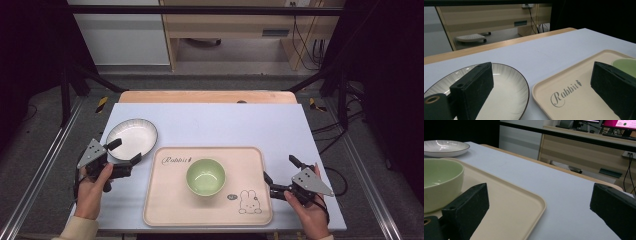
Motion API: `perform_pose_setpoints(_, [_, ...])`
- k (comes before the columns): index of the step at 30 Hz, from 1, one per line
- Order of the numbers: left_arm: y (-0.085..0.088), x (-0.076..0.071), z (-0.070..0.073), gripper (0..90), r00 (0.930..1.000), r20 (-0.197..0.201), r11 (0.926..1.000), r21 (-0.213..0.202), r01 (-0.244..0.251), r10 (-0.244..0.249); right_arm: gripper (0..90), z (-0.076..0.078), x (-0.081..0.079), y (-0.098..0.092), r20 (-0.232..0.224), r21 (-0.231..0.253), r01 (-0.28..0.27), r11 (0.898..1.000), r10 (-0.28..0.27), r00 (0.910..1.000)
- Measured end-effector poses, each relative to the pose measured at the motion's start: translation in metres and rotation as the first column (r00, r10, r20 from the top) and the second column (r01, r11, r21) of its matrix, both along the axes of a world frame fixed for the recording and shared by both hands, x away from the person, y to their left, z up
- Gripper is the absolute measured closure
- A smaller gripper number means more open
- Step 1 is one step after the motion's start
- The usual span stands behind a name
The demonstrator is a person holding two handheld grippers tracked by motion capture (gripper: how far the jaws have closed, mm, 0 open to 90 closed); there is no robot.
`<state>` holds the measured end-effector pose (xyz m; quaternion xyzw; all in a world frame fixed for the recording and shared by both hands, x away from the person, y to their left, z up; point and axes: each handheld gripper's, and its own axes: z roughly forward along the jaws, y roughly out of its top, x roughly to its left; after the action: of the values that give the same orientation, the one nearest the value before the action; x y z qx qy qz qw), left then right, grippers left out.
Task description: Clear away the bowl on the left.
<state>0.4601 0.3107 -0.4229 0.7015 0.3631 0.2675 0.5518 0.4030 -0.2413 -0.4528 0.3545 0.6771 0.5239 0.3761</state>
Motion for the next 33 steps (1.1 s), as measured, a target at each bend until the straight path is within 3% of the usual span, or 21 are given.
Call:
perform_pose_setpoints(25, [0.007,-0.006,-0.028,5.0,0.9992,-0.026,0.9989,-0.037,-0.030,0.029,2.4,0.000,0.000,0.000,0.000,-0.002,-0.003,1.000,0.003,1.0000])
perform_pose_setpoints(29, [0.007,-0.011,-0.033,5.5,0.9992,-0.026,0.9993,-0.021,-0.030,0.029,2.3,0.000,0.000,0.001,0.002,-0.003,-0.006,1.000,0.006,1.0000])
perform_pose_setpoints(33, [0.005,-0.014,-0.036,5.6,0.9994,-0.024,0.9993,0.028,-0.026,0.026,2.4,0.000,0.000,0.001,0.004,-0.004,-0.008,1.000,0.008,1.0000])
